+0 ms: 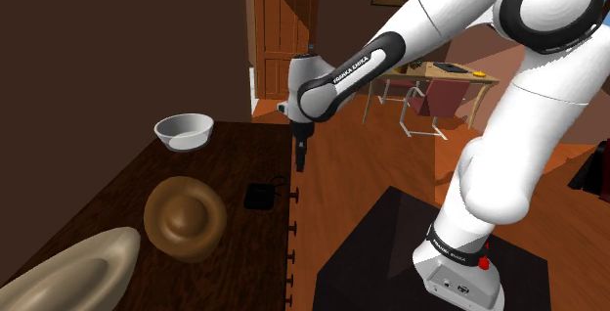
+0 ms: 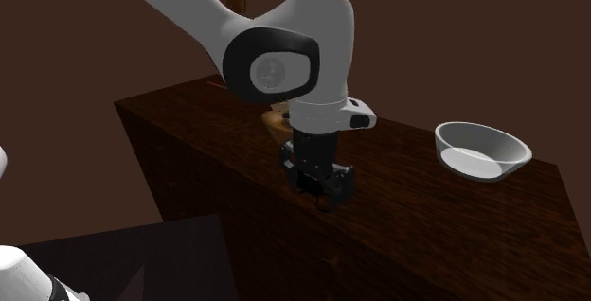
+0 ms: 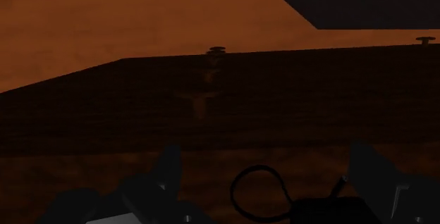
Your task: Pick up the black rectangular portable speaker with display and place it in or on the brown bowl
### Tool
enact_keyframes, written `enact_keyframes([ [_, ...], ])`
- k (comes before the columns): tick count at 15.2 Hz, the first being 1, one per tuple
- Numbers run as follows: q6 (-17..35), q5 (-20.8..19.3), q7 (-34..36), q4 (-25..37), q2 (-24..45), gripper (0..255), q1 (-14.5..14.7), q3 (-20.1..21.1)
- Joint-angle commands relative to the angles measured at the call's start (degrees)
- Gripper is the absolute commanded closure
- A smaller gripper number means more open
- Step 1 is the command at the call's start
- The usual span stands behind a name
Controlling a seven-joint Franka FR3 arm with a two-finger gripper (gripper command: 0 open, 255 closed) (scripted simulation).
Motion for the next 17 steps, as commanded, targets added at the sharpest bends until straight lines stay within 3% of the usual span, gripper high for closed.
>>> enact_keyframes([
  [1,3.5,0.3,-2.7,1.2,4.2,0,0.5,0.3],
  [4,7.0,0.6,-5.4,3.3,9.3,0,1.2,1.0],
  [11,12.3,0.4,-5.3,2.7,13.9,0,1.2,1.0],
  [17,12.7,0.4,-5.3,2.6,14.3,0,1.2,1.0],
])
